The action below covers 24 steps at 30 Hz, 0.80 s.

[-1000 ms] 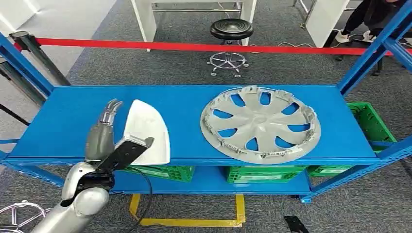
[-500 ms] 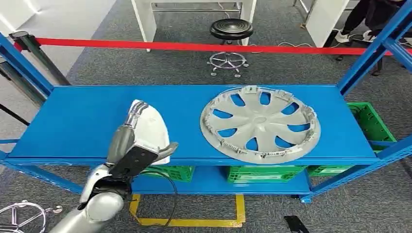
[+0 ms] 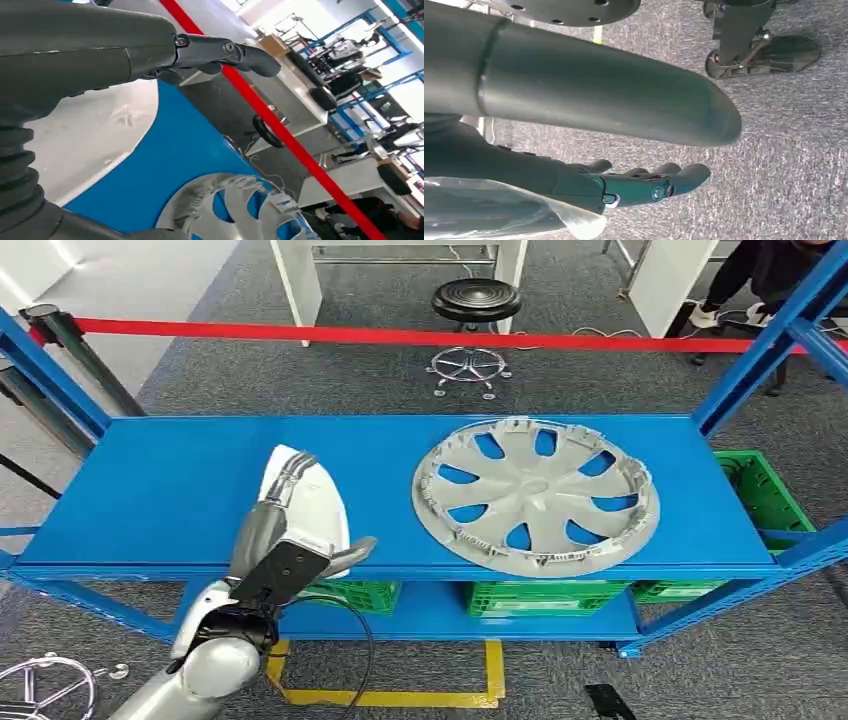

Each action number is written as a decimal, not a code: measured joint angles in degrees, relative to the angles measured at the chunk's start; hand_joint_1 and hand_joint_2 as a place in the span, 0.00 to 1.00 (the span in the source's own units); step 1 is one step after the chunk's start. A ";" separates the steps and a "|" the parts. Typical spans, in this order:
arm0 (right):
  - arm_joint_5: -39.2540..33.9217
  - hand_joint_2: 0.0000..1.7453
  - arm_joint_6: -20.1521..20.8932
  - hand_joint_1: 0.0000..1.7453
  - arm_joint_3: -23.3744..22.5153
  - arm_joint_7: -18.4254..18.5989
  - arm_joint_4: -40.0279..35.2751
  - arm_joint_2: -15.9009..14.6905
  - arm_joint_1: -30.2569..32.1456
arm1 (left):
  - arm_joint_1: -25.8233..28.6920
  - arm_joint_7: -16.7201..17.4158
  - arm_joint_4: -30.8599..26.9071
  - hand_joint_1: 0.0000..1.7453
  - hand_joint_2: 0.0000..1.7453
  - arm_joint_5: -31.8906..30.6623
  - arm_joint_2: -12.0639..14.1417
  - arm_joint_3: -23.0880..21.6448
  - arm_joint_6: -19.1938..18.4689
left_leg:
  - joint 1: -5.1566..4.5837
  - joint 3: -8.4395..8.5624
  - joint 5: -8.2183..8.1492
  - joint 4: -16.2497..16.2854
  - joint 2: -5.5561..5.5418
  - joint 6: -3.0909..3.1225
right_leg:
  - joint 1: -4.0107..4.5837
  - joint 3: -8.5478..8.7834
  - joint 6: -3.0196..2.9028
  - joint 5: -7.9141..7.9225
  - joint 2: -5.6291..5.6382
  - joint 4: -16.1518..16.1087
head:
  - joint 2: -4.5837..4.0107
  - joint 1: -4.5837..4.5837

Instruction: Take the parts from the cabinet and place them on the table.

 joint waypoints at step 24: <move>0.33 0.00 0.04 0.00 -0.94 0.28 0.00 0.00 0.08 | 6.77 3.61 9.49 0.00 1.00 -2.12 0.20 3.17 -1.77 | 0.00 -0.01 -0.01 -0.01 0.00 0.00 | 0.00 -0.01 0.01 -0.02 -0.01 0.00 | 0.00 0.00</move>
